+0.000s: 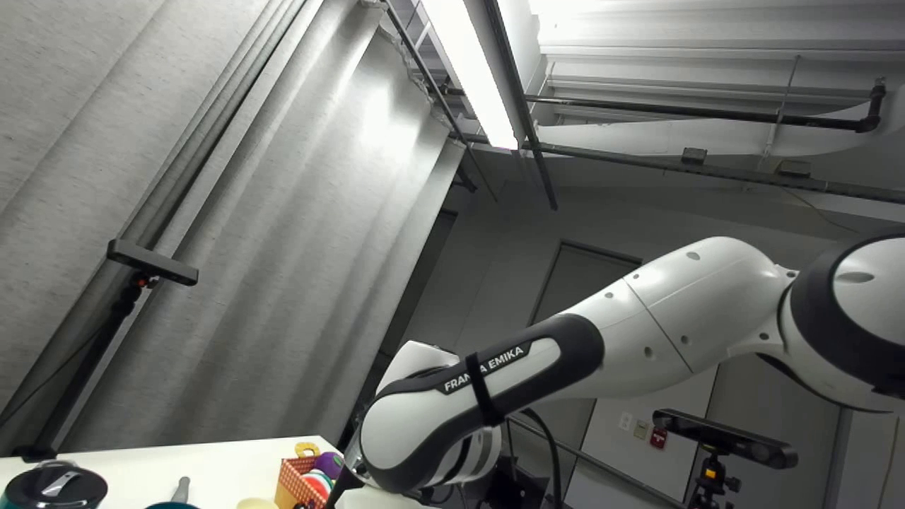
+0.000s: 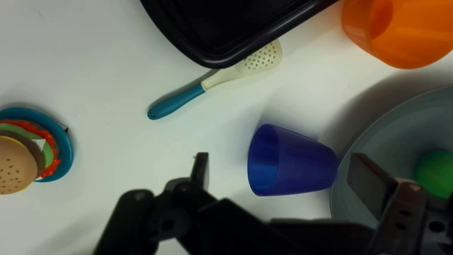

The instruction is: Place the dark blue cup upright

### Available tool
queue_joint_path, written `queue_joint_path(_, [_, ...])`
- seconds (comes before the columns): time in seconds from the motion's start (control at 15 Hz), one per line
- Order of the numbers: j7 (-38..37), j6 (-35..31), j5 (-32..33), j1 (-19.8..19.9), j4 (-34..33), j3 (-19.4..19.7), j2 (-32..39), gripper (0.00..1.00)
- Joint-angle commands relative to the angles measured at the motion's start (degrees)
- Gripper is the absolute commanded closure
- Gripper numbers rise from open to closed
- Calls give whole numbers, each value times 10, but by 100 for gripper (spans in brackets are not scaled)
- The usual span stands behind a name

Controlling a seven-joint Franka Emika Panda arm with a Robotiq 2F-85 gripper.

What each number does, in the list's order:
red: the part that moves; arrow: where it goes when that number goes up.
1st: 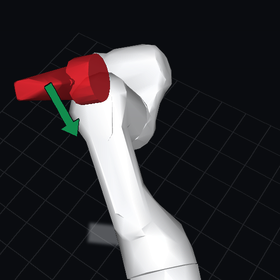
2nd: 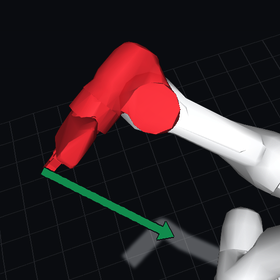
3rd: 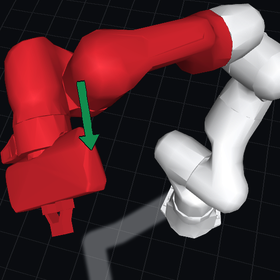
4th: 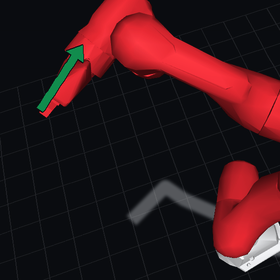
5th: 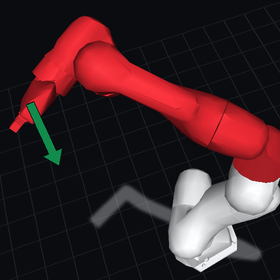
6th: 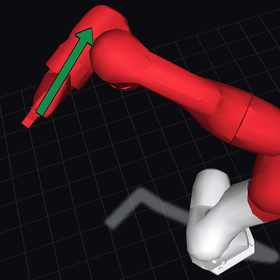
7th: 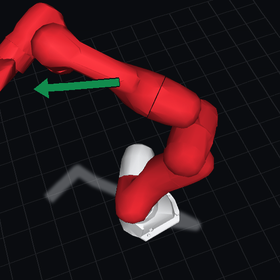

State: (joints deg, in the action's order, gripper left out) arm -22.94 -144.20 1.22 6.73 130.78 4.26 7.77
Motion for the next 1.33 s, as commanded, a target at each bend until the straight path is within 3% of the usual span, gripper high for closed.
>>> queue_joint_path(0.0, [20, -49, -38, -4, -33, 10, 47, 0])
queue_joint_path(0.67, [39, -117, -152, 6, -75, 2, 124, 0])
queue_joint_path(1.27, [93, -176, -321, 51, -90, -49, 160, 0])
